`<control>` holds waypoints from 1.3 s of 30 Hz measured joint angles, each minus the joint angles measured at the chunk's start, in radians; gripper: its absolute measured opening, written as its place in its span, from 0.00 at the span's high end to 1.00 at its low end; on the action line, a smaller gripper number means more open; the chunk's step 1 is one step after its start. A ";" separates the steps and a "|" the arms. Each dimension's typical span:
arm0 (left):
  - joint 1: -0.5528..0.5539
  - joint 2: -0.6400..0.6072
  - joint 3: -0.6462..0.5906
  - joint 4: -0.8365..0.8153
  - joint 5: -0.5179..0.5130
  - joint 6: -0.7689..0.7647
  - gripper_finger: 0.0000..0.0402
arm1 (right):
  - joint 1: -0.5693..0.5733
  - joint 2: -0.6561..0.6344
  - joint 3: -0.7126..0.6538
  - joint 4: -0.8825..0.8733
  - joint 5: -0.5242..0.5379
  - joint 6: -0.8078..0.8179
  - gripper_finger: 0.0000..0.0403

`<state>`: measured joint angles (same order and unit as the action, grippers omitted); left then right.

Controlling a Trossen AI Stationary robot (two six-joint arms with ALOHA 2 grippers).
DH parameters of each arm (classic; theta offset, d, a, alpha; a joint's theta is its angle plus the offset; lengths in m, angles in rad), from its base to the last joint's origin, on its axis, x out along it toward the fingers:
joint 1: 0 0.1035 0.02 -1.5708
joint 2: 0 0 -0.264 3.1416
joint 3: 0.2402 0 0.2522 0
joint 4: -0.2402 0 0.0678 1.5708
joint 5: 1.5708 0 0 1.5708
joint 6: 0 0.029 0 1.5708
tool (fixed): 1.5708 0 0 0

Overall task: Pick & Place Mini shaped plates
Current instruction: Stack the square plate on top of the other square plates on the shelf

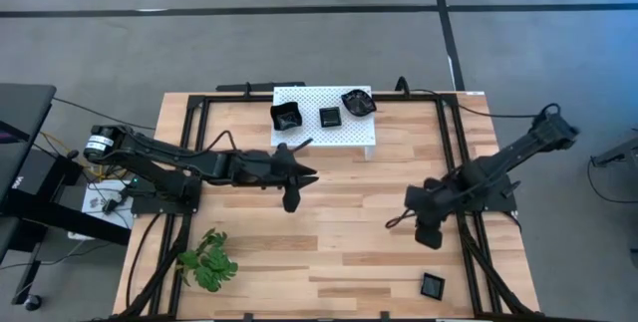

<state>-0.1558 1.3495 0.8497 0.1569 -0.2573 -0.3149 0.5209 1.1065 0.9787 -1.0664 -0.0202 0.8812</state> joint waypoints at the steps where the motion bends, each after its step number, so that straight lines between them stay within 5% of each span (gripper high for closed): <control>1: 0.000 0.000 0.000 0.017 0.000 0.000 0.77 | 0.009 0.017 -0.001 -0.002 -0.034 0.027 0.83; 5: 0.005 0.000 0.000 0.062 0.000 0.000 0.77 | 0.066 0.099 -0.001 -0.002 -0.137 0.093 0.78; 13: 0.026 0.000 0.000 0.083 0.000 0.001 0.77 | 0.278 0.207 -0.003 -0.005 -0.163 0.197 0.76; 23: 0.064 0.000 0.000 0.100 0.000 0.001 0.77 | 0.544 0.089 -0.059 0.112 0.201 0.628 0.76; 28: 0.064 0.000 0.000 0.099 0.004 0.000 0.77 | 0.573 0.110 -0.232 0.383 0.131 0.709 0.76; 39: 0.064 0.000 0.000 0.111 0.074 -0.003 0.77 | 0.545 0.121 -0.417 0.656 0.099 0.708 0.76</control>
<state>-0.0917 1.3495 0.8494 0.2681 -0.1837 -0.3176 1.0660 1.2278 0.5619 -0.4102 0.0786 1.5890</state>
